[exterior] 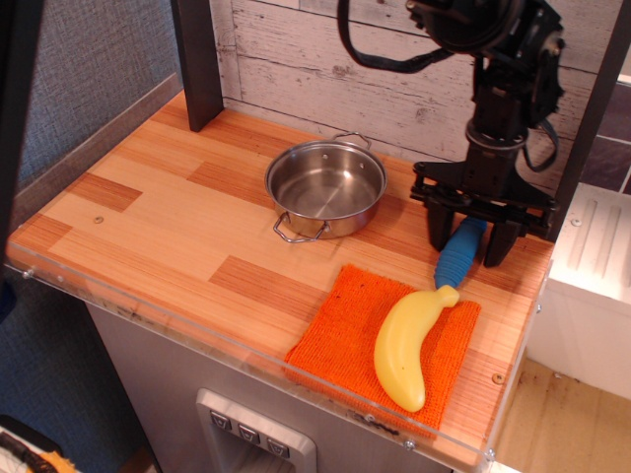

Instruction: Move the spoon to the left of the pot.

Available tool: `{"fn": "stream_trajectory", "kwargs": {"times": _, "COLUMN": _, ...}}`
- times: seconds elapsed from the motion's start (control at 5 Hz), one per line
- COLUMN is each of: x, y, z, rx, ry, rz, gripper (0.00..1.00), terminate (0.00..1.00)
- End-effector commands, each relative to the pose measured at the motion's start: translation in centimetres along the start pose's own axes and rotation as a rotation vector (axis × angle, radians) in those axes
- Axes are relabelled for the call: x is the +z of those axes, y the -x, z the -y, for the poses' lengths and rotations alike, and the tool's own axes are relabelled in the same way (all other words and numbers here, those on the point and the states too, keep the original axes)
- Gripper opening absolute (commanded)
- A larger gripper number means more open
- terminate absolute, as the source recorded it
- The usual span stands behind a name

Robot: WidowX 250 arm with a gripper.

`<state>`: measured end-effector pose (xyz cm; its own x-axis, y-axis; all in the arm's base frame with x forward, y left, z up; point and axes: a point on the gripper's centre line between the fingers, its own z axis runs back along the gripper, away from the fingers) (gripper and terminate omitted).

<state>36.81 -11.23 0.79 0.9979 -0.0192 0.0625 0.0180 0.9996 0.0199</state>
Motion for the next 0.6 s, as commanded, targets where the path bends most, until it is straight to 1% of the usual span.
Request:
{"fn": "stream_trajectory", "kwargs": {"times": 0.0, "x": 3.3, "y": -0.5, "z": -0.4, "rx": -0.035, "ry": 0.034, "rz": 0.057, "gripper": 0.0, "terminate": 0.0}}
{"fn": "stream_trajectory", "kwargs": {"times": 0.2, "x": 7.9, "y": -0.6, "z": -2.0, "rx": -0.025, "ry": 0.093, "rz": 0.154, "gripper": 0.0, "terminate": 0.0}}
{"fn": "stream_trajectory", "kwargs": {"times": 0.4, "x": 10.9, "y": 0.7, "z": -6.3, "rx": 0.0, "ry": 0.107, "rz": 0.207, "gripper": 0.0, "terminate": 0.0}}
